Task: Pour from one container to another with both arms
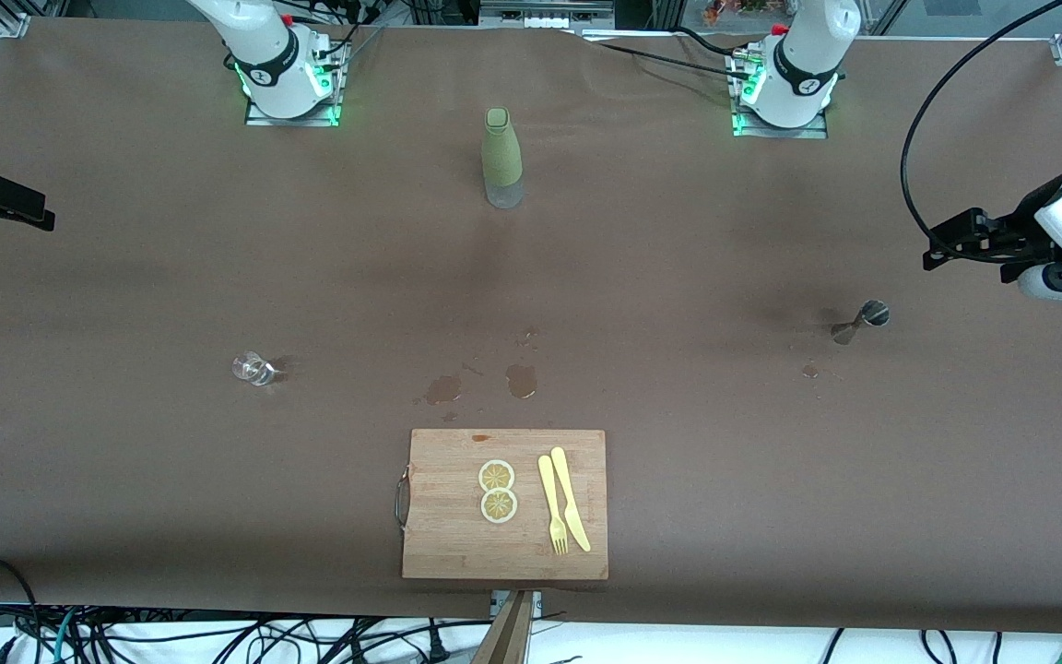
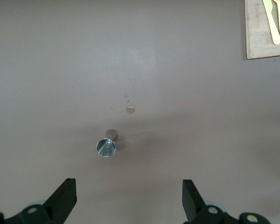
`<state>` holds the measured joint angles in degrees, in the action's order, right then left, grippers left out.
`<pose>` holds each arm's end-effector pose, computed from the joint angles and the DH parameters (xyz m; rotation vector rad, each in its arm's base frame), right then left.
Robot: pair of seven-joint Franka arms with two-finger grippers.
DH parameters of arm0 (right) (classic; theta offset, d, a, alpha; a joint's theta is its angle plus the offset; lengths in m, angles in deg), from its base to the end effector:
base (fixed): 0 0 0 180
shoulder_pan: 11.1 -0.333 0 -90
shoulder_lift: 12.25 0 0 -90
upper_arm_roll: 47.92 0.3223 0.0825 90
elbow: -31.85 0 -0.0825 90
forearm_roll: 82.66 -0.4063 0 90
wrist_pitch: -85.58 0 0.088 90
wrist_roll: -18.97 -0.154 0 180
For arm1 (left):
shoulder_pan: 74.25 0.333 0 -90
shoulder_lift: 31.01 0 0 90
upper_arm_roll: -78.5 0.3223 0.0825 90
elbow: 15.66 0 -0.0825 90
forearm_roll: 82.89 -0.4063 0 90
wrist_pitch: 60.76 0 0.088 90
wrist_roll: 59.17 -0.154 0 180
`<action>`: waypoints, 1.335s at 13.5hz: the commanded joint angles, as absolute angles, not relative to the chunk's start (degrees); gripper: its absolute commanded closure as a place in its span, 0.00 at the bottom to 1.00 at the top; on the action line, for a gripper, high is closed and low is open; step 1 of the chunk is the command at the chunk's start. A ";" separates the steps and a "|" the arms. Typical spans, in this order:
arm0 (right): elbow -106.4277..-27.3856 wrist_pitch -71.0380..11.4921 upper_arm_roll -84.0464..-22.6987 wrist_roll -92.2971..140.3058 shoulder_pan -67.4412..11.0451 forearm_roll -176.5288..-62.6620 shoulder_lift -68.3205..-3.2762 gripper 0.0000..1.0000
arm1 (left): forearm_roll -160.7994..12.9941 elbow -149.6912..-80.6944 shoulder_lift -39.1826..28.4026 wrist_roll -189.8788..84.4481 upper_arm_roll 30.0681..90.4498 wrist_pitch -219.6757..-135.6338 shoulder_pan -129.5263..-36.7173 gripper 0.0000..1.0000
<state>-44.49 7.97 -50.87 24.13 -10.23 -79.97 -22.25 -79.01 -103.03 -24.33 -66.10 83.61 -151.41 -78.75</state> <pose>0.5993 -0.0453 0.5792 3.0887 0.0261 -0.2414 0.6093 -0.0064 0.5387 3.0749 -0.1660 -0.0847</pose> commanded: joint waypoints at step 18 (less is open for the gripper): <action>-43.47 8.15 -50.91 24.60 -10.05 -80.38 -22.62 0.00 | -77.36 -103.72 -23.89 -68.04 84.65 -151.37 -77.94 0.00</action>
